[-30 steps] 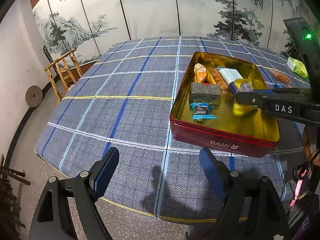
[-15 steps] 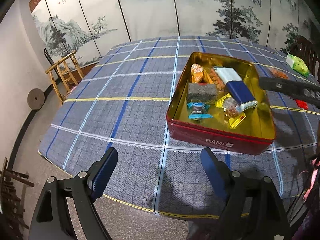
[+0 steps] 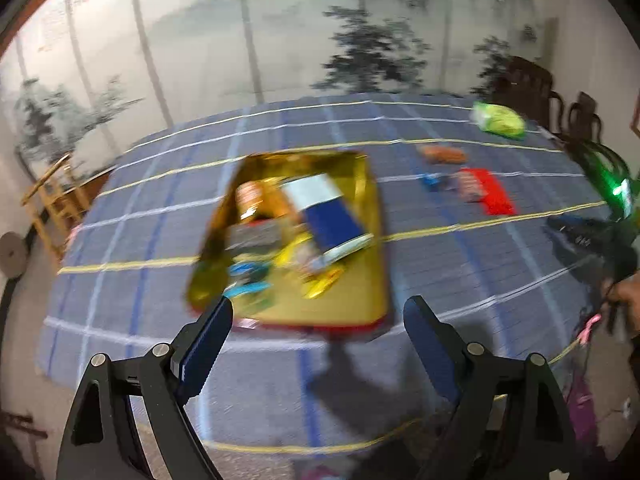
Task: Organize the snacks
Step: 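Grasp the blue candy packet on the table with the left gripper, then carry the blue candy packet over the tin while the right gripper grasps the white-and-red cake packet, then open the left gripper over the tin while the right gripper holds the cake packet, then carry the white-and-red cake packet into the tin and open the right gripper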
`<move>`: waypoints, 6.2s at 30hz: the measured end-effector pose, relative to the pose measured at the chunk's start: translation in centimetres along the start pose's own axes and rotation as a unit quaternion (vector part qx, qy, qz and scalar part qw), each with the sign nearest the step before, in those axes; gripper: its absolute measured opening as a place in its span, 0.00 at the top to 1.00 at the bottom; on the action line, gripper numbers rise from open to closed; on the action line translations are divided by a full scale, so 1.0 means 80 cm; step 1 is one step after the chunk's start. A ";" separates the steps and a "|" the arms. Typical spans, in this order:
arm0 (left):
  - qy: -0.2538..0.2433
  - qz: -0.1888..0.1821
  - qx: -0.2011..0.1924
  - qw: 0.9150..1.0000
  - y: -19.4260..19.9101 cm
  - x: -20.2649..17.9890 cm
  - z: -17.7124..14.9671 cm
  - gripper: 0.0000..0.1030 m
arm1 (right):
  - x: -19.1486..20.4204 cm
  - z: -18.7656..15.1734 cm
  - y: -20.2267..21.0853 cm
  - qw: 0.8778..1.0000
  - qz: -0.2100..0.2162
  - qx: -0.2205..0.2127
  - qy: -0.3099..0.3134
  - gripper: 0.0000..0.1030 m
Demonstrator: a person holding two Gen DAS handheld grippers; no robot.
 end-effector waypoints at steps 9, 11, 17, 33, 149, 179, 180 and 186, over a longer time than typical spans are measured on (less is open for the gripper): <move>-0.171 -0.098 0.012 0.980 -0.089 -0.106 0.091 0.21 | -0.054 -0.017 -0.025 0.999 0.018 -0.005 -0.041 0.50; -0.225 -0.104 0.024 0.969 -0.120 -0.130 0.107 0.22 | -0.056 -0.017 -0.026 0.998 0.032 -0.008 -0.044 0.49; -0.329 -0.148 0.088 0.929 -0.205 -0.164 0.140 0.35 | -0.058 -0.023 -0.025 0.996 0.066 -0.017 -0.051 0.40; -0.379 -0.234 0.203 0.872 -0.324 -0.178 0.151 0.58 | -0.056 -0.023 -0.024 0.994 0.092 -0.018 -0.056 0.31; 0.040 0.073 -0.015 0.996 -0.019 0.031 -0.005 0.25 | 0.191 0.013 -0.002 0.982 0.168 0.008 0.090 0.71; 0.023 0.123 -0.014 0.992 -0.003 0.057 -0.036 0.13 | 0.330 0.044 0.091 0.957 0.237 -0.022 0.163 0.71; 0.024 0.123 -0.013 0.992 -0.004 0.058 -0.037 0.13 | 0.335 0.044 0.091 0.957 0.238 -0.022 0.166 0.71; 0.032 0.124 -0.007 0.992 -0.007 0.069 -0.044 0.13 | 0.365 0.047 0.089 0.953 0.244 -0.015 0.179 0.71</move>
Point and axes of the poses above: each gripper's, at about its wrist camera, not at the fingertips, and y roughly against the way its jaws point, x to its left, z to its top, the point moved 5 cm from there along -y, roughly the way its jaws point, and after that the axes turned 9 degrees about -z, right-handed, at the moved point
